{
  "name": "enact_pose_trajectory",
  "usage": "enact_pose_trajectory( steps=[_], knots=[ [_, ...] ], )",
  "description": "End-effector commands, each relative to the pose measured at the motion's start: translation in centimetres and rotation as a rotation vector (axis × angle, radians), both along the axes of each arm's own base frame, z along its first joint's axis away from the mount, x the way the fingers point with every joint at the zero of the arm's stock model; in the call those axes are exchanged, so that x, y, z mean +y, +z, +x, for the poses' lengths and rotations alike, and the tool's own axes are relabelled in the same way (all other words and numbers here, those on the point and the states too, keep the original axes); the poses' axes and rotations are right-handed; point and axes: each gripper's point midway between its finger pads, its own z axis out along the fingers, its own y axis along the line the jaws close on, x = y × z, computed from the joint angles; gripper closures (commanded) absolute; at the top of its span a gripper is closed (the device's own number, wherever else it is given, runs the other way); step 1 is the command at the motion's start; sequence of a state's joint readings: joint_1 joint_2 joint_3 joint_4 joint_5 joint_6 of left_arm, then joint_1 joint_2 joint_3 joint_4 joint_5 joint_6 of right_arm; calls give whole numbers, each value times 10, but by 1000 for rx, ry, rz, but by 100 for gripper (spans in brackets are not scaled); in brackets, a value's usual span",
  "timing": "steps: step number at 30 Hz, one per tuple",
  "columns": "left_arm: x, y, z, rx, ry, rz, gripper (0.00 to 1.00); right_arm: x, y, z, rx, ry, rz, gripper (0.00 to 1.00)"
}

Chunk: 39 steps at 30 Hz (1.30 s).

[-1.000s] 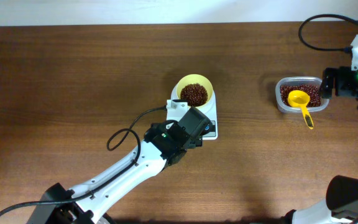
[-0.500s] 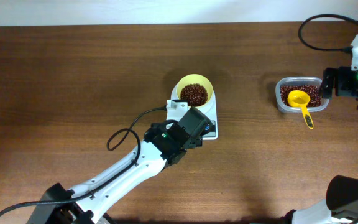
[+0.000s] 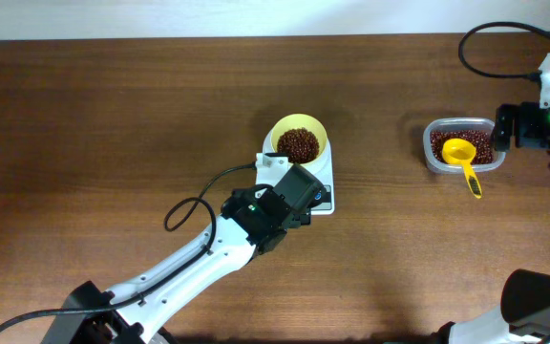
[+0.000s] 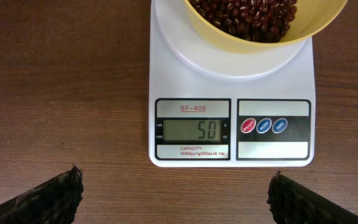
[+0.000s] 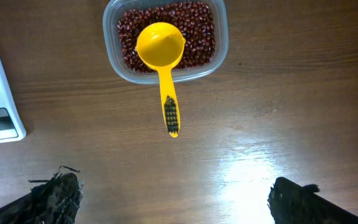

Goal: Scoop item into bowl and weigh 50g on scale

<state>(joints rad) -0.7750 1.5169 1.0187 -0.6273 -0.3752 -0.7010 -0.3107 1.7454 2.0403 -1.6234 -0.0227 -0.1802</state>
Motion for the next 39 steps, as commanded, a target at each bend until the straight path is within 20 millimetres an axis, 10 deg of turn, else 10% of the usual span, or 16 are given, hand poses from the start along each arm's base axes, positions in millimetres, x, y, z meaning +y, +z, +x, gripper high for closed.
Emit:
enact_pose_trajectory(
  steps=[1, 17, 39],
  knots=[
    [3, -4, 0, 0, -1, 23, 1, -1, 13, -1, -39, -2, -21, 1],
    [14, 5, -4, -22, -183, -40, 1, -1, 13, -1, -39, -2, -21, 1],
    [143, 40, -31, -572, -143, -235, 1, -1, 13, -1, -39, -2, -21, 1]
  ],
)
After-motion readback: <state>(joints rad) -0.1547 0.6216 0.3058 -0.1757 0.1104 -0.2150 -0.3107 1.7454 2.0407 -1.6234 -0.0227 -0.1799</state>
